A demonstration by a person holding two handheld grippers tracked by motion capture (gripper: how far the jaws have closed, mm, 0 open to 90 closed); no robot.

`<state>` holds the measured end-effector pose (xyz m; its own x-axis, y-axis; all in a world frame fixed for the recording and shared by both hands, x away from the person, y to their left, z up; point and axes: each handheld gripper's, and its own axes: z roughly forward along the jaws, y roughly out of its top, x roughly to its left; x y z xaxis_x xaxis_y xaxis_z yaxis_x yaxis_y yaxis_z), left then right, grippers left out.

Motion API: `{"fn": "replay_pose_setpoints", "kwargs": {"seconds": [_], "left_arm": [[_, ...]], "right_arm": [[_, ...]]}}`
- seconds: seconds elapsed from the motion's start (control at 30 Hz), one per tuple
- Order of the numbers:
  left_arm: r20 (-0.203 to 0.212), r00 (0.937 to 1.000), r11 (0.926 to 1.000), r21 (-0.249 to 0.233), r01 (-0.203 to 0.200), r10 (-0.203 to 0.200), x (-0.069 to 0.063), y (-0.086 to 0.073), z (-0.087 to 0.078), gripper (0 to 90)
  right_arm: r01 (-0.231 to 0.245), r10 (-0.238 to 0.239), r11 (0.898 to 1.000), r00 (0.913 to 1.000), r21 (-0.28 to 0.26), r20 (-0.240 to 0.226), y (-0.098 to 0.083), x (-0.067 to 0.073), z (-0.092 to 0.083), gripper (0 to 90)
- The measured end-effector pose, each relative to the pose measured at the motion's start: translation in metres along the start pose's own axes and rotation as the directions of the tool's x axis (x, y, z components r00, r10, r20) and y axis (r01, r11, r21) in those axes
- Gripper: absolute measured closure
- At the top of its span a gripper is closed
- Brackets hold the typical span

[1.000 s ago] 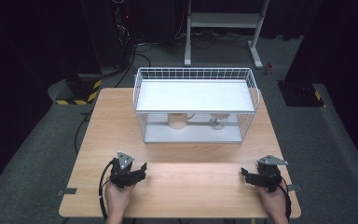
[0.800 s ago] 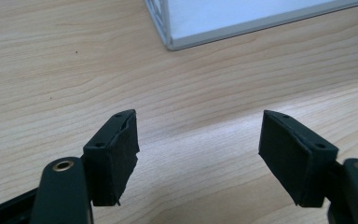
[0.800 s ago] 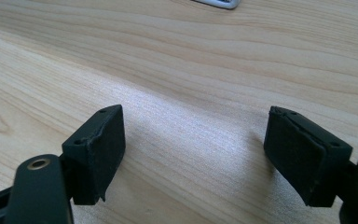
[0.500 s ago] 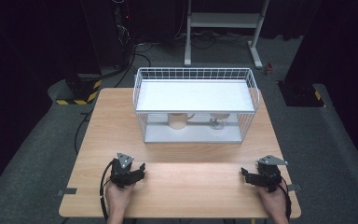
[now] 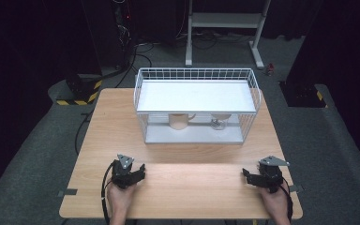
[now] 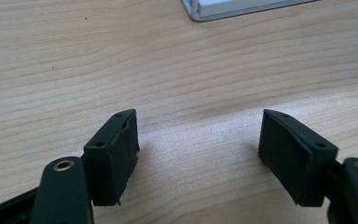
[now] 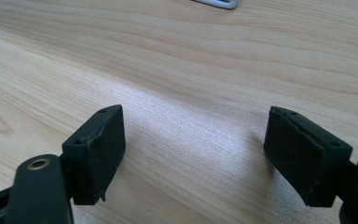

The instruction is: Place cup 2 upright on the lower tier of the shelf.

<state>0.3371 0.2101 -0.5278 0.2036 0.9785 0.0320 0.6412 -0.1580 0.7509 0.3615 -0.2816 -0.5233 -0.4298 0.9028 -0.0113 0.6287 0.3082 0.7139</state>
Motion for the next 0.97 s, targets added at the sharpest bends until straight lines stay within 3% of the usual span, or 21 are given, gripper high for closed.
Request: {"fn": "replay_pose_setpoints", "kwargs": {"seconds": [0.13,0.97], "left_arm": [[0.017,0.9995,0.9996,0.006,0.027,-0.027,0.0035,0.0003,0.0011,27.8],[0.015,0.9996,0.9996,0.010,0.026,-0.026,0.0034,0.0003,0.0012,26.0]], "right_arm": [[0.000,0.000,1.000,1.0000,0.000,0.000,0.0000,0.0000,0.0000,20.8],[0.000,0.000,1.000,1.0000,0.000,0.000,0.0000,-0.0001,0.0001,20.8]]}}
